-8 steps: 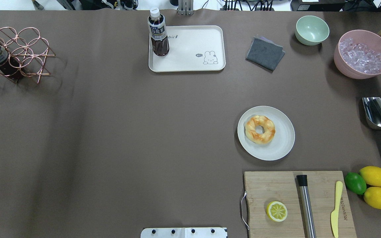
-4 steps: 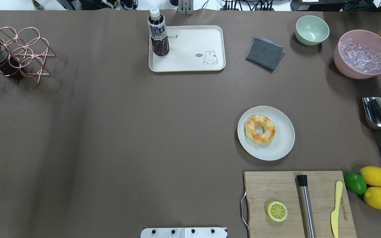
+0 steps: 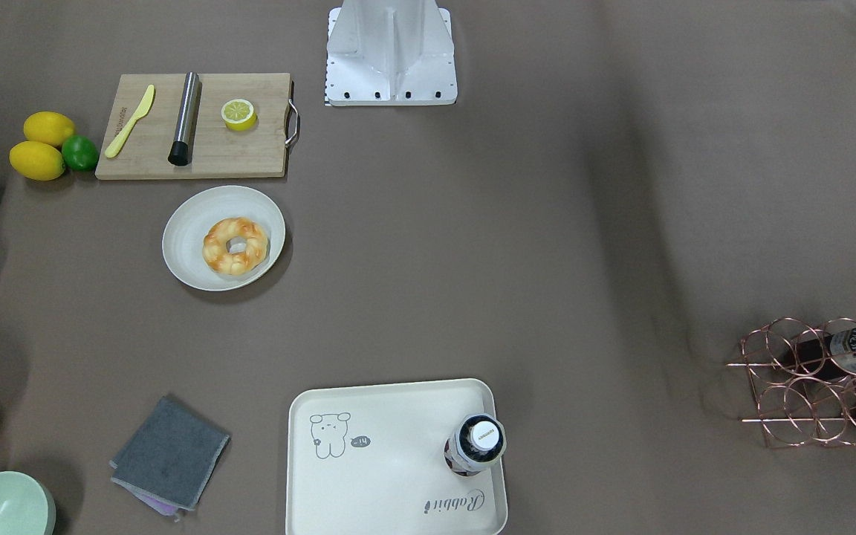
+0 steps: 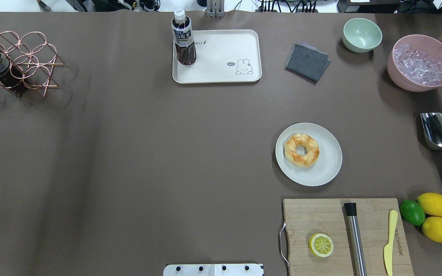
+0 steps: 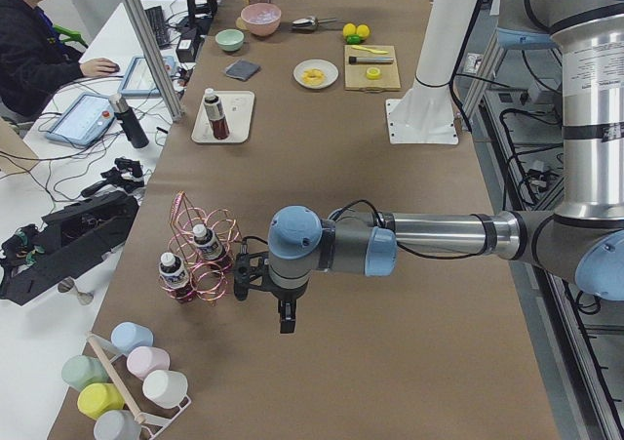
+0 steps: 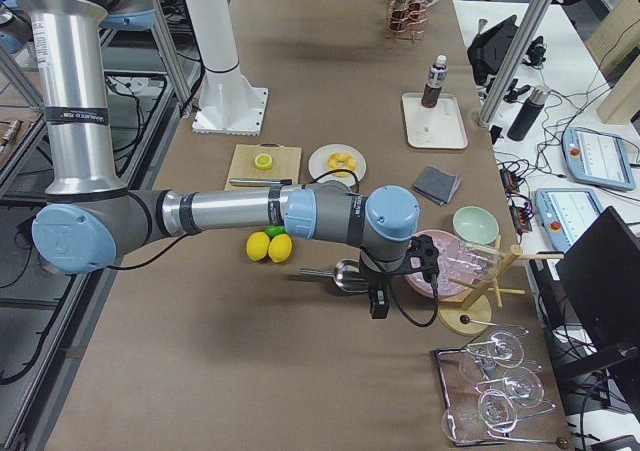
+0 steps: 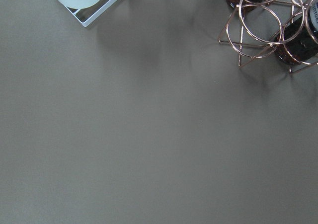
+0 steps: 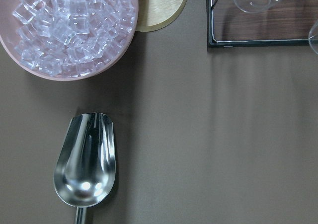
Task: Place donut on tray
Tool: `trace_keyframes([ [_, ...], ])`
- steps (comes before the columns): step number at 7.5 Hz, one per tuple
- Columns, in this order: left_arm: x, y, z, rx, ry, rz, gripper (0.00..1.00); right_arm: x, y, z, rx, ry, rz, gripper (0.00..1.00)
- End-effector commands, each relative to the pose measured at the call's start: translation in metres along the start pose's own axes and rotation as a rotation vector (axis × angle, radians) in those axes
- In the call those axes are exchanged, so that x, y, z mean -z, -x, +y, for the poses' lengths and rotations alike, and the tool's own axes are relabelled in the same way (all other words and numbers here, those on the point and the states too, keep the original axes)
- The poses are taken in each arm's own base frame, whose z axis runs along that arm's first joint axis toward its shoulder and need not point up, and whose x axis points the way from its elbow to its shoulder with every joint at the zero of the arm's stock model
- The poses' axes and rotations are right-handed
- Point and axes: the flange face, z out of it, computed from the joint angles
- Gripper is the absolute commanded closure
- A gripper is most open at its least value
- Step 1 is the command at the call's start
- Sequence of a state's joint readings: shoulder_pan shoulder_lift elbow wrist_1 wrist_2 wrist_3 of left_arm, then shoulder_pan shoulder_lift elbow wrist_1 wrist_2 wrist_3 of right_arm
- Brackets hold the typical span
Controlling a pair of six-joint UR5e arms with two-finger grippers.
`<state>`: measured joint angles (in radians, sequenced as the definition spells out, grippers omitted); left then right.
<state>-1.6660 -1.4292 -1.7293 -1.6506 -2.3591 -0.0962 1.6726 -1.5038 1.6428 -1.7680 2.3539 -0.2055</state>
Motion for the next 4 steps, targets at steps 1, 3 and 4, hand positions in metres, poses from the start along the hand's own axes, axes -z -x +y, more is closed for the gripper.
trace_keyframes([
  [1,-0.001,0.001,0.000,0.004,0.003,-0.002,0.02,-0.002,0.002,-0.001,-0.003,0.003,-0.001,0.00],
  [3,-0.003,0.003,0.001,0.005,0.009,-0.002,0.02,-0.003,0.031,-0.010,-0.042,-0.001,-0.001,0.00],
  [4,-0.004,0.003,0.003,0.008,0.010,-0.001,0.02,-0.008,0.057,-0.014,-0.074,0.008,-0.001,0.00],
])
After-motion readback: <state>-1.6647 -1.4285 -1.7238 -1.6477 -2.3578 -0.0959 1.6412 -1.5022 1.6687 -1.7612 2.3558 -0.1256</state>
